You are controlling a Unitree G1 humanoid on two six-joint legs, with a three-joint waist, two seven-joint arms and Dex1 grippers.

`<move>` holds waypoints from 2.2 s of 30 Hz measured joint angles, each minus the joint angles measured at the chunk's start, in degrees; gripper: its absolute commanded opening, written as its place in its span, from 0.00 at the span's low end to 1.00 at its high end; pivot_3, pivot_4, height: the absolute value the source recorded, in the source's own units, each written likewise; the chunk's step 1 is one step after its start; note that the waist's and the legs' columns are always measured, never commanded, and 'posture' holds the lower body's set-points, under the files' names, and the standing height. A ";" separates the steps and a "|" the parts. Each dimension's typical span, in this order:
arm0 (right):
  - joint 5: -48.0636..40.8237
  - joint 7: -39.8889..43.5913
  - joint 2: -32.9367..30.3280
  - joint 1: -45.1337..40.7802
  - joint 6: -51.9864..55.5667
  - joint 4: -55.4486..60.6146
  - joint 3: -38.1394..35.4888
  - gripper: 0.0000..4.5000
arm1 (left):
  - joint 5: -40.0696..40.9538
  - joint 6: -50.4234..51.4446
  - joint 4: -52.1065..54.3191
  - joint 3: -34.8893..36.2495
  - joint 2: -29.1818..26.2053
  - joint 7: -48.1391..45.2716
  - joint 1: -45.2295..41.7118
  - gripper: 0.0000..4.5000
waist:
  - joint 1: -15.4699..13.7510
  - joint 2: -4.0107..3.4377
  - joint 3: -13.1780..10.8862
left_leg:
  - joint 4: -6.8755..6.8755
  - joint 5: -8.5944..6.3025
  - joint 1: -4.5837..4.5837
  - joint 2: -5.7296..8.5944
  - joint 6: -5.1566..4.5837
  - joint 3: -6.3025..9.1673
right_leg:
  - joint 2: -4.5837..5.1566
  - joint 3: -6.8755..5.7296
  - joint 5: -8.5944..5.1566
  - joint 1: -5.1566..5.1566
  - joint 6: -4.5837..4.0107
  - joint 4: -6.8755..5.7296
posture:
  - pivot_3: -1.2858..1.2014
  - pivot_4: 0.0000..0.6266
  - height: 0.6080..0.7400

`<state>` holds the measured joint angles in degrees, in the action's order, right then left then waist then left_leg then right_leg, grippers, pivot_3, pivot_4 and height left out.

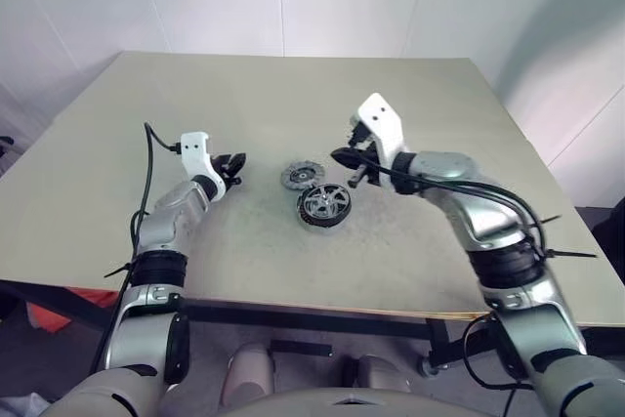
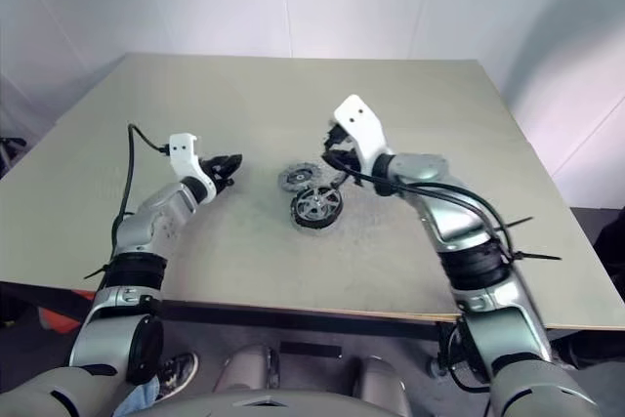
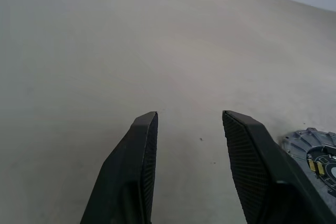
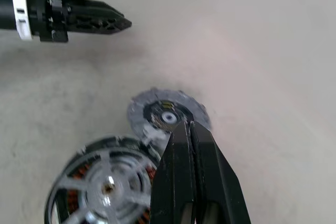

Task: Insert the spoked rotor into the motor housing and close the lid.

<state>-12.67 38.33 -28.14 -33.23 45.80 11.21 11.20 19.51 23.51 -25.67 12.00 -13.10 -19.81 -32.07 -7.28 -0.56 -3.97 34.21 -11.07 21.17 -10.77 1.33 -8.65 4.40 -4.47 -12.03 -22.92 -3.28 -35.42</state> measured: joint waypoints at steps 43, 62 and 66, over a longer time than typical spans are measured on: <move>1.76 3.01 -0.44 7.29 -1.12 3.15 6.23 0.00 | -0.62 -1.04 -2.64 -0.68 -1.47 -1.04 -1.40 0.46 | 0.08 0.02 0.01 | 0.02 0.00 -0.14 -0.05 -0.02 0.02 | -0.05 -0.01 0.02 0.19 -0.07 0.05 | 0.52 0.00 1.00; -0.72 4.08 2.12 5.25 -0.39 2.51 6.06 0.26 | -0.69 -1.07 -2.72 -1.08 -1.26 -1.03 -1.57 0.47 | 0.09 0.02 0.01 | 0.03 0.00 -0.14 -0.04 -0.01 0.02 | -0.05 -0.01 0.00 0.19 -0.04 0.04 | 0.52 0.00 1.00; -0.47 4.12 2.21 5.25 -0.53 0.82 6.30 0.26 | -0.68 -1.05 -2.63 -1.03 -1.40 -0.96 -1.08 0.47 | 0.10 0.02 0.01 | 0.03 0.00 -0.14 -0.05 -0.01 0.02 | -0.05 -0.01 0.01 0.18 -0.06 0.04 | 0.52 0.00 1.00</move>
<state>-13.15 42.44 -25.93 -27.98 45.27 12.03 17.50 18.83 22.46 -28.29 10.97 -14.50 -20.77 -33.15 -7.18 -0.54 -3.96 34.24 -11.06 21.03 -10.82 1.32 -8.62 4.35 -4.48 -12.01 -22.74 -3.34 -35.38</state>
